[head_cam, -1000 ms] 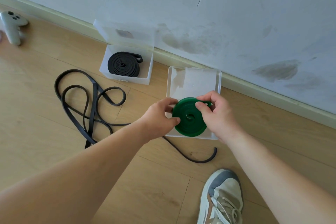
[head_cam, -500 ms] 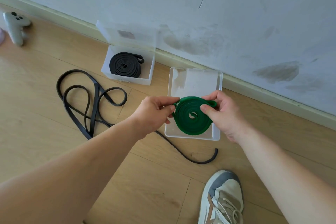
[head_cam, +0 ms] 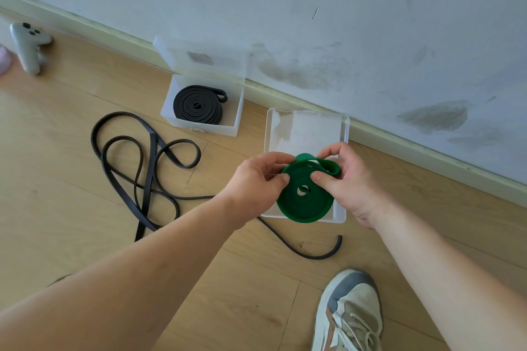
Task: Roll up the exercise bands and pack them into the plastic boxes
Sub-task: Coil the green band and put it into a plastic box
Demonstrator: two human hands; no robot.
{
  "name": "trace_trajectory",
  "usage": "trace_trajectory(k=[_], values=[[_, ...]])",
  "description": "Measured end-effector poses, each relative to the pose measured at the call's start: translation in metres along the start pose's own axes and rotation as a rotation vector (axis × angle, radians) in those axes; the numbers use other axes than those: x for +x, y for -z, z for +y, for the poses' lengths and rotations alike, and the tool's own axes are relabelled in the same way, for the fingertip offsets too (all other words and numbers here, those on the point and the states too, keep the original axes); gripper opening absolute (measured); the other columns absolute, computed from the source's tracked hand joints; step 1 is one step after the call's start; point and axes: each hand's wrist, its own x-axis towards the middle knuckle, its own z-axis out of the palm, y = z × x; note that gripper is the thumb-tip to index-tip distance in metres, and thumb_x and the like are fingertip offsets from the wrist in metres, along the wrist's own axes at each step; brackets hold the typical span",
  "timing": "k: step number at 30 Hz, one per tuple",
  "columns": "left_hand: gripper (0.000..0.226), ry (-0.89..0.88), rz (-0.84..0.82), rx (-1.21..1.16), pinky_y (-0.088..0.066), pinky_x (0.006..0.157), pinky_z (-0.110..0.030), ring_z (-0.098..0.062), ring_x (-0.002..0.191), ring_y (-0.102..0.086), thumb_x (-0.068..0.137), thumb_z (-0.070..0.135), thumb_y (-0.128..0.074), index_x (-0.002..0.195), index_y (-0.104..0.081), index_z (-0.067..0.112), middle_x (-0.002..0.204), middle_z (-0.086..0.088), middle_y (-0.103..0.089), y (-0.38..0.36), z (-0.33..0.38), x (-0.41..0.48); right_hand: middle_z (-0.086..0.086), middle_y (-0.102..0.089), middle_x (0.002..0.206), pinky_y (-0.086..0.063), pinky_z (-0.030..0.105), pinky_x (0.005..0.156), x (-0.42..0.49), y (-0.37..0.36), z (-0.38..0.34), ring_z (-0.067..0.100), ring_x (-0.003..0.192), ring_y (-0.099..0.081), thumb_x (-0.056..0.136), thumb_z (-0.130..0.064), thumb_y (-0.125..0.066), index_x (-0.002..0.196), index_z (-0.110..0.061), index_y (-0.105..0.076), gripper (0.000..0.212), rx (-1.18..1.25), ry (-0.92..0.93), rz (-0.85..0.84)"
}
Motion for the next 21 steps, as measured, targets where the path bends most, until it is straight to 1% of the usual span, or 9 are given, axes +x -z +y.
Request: trace_trajectory(k=[1,3,6,8,12,15,18,20,21], values=[[0.035,0.003,-0.005,-0.006,-0.058,0.088,-0.017,-0.010,0.106,-0.073,0.100,0.002,-0.059,0.123,-0.071,0.025,0.114,0.004,-0.077,0.000,0.001,0.000,0.007,-0.074,0.105,-0.060,0.057,0.088,0.000,-0.001,-0.002,0.034,0.098,-0.072,0.091,-0.005,-0.074,0.098,-0.036,-0.058,0.036,-0.008,0.015,-0.007],[0.039,0.008,-0.020,0.023,-0.056,0.085,-0.011,-0.009,0.110,-0.070,0.101,0.005,-0.058,0.130,-0.069,0.028,0.118,0.006,-0.075,0.000,0.006,0.001,0.010,-0.073,0.106,-0.062,0.055,0.086,0.000,-0.002,-0.006,0.035,0.097,-0.072,0.090,-0.004,-0.075,0.102,-0.040,-0.058,0.041,-0.017,0.037,-0.021],[0.034,0.000,-0.061,0.075,-0.053,0.077,-0.003,-0.004,0.109,-0.066,0.104,0.020,-0.057,0.133,-0.067,0.032,0.118,0.008,-0.072,0.001,0.016,0.002,0.007,-0.072,0.109,-0.062,0.048,0.090,-0.002,-0.001,-0.008,0.028,0.102,-0.072,0.091,-0.003,-0.073,0.109,-0.045,-0.066,0.046,-0.027,0.070,-0.043],[0.028,-0.017,-0.077,0.124,-0.053,0.076,-0.005,-0.005,0.105,-0.067,0.104,0.026,-0.055,0.128,-0.070,0.032,0.114,0.006,-0.073,0.002,0.018,0.006,0.001,-0.074,0.107,-0.062,0.047,0.091,-0.003,0.000,-0.008,0.023,0.103,-0.071,0.091,-0.004,-0.074,0.104,-0.041,-0.072,0.039,-0.040,0.078,-0.049],[0.016,-0.040,-0.099,0.210,-0.053,0.075,-0.007,-0.016,0.102,-0.069,0.100,0.017,-0.063,0.110,-0.072,0.025,0.107,-0.001,-0.074,0.008,0.014,0.009,-0.004,-0.074,0.108,-0.063,0.043,0.089,-0.005,0.001,-0.006,0.021,0.103,-0.070,0.089,-0.005,-0.077,0.102,-0.039,-0.072,0.037,-0.079,0.064,-0.064],[0.017,-0.064,-0.123,0.289,-0.048,0.076,-0.005,-0.010,0.107,-0.065,0.095,0.015,-0.069,0.109,-0.071,0.025,0.110,0.004,-0.070,0.015,0.009,0.011,0.001,-0.071,0.106,-0.064,0.040,0.081,-0.004,0.004,-0.006,0.025,0.096,-0.071,0.086,-0.004,-0.079,0.099,-0.036,-0.067,0.037,-0.123,0.089,-0.045],[0.024,-0.084,-0.138,0.406,-0.051,0.084,-0.015,-0.005,0.113,-0.061,0.092,0.014,-0.072,0.108,-0.069,0.032,0.115,0.008,-0.067,0.019,0.004,0.017,0.000,-0.070,0.097,-0.062,0.033,0.077,-0.001,0.002,-0.005,0.021,0.092,-0.070,0.082,-0.003,-0.082,0.094,-0.030,-0.066,0.033,-0.245,0.104,-0.037],[0.028,-0.108,-0.154,0.516,-0.055,0.090,-0.027,-0.007,0.116,-0.061,0.092,0.012,-0.071,0.107,-0.065,0.033,0.119,0.009,-0.066,0.017,-0.002,0.019,-0.002,-0.068,0.102,-0.061,0.036,0.083,0.000,-0.004,0.000,0.019,0.096,-0.068,0.083,-0.003,-0.081,0.096,-0.025,-0.066,0.030,-0.323,0.130,-0.056],[0.029,-0.115,-0.159,0.559,-0.056,0.091,-0.029,-0.009,0.116,-0.061,0.093,0.010,-0.069,0.109,-0.062,0.033,0.120,0.010,-0.065,0.015,-0.005,0.019,-0.002,-0.067,0.104,-0.060,0.038,0.086,-0.001,-0.007,0.002,0.019,0.098,-0.066,0.084,-0.003,-0.080,0.098,-0.023,-0.066,0.028,-0.355,0.144,-0.064]])
